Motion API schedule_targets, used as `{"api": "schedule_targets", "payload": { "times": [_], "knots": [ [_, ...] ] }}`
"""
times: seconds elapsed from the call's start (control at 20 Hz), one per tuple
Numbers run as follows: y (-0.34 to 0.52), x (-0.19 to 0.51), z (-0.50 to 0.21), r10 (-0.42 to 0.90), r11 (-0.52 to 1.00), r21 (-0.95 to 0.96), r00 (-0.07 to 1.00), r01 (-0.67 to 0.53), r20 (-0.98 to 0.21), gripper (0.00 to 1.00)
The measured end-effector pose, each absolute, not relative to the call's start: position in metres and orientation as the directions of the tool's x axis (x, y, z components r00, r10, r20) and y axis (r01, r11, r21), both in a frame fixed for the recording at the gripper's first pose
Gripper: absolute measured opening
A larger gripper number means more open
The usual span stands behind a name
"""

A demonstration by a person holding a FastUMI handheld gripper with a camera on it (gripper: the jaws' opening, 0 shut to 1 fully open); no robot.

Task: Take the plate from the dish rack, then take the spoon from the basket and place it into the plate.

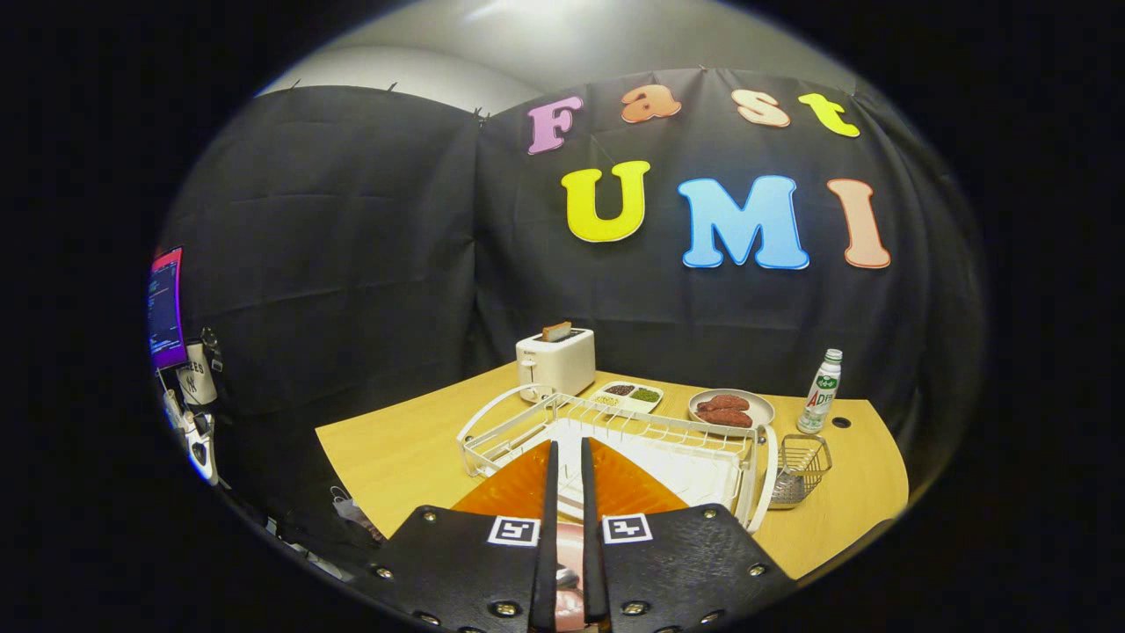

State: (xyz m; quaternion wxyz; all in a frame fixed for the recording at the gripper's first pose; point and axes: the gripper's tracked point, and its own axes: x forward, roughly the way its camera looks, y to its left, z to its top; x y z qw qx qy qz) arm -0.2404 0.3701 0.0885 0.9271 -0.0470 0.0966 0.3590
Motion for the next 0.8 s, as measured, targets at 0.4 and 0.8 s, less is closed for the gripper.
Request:
{"api": "schedule_targets", "payload": {
  "times": [0.4, 0.8],
  "knots": [
    [0.324, -0.200, 0.197, 0.560, 0.828, -0.029, 0.828, -0.560, -0.001, 0.12],
    [0.255, -0.164, 0.284, 0.427, 0.904, -0.052, 0.899, -0.424, 0.098, 0.12]
  ]
}}
